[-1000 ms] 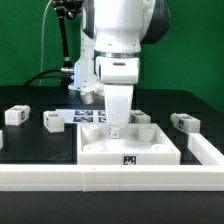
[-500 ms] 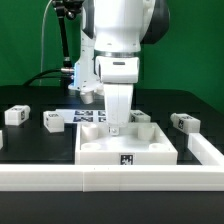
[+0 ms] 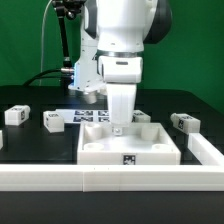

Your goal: Assemble one leg

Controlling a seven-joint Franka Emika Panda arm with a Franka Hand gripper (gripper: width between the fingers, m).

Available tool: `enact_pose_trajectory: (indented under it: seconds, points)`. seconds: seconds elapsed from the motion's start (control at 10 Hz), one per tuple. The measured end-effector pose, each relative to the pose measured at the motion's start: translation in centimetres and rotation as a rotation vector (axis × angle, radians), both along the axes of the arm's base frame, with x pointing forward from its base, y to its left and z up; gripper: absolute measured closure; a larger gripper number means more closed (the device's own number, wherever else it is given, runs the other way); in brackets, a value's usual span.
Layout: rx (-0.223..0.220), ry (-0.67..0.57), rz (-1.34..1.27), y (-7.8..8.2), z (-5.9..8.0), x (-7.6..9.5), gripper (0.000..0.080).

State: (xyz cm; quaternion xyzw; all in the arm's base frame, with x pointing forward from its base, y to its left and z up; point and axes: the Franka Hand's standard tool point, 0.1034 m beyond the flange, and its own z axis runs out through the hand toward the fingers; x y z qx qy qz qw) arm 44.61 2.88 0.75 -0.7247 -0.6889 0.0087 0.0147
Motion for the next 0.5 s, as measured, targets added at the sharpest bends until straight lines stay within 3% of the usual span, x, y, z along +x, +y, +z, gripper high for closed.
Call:
enact_pose_trajectory:
  seconds: [0.5]
  points:
    - [0.017,-0.028,0.016,2.7,-0.1,2.8,0.0742]
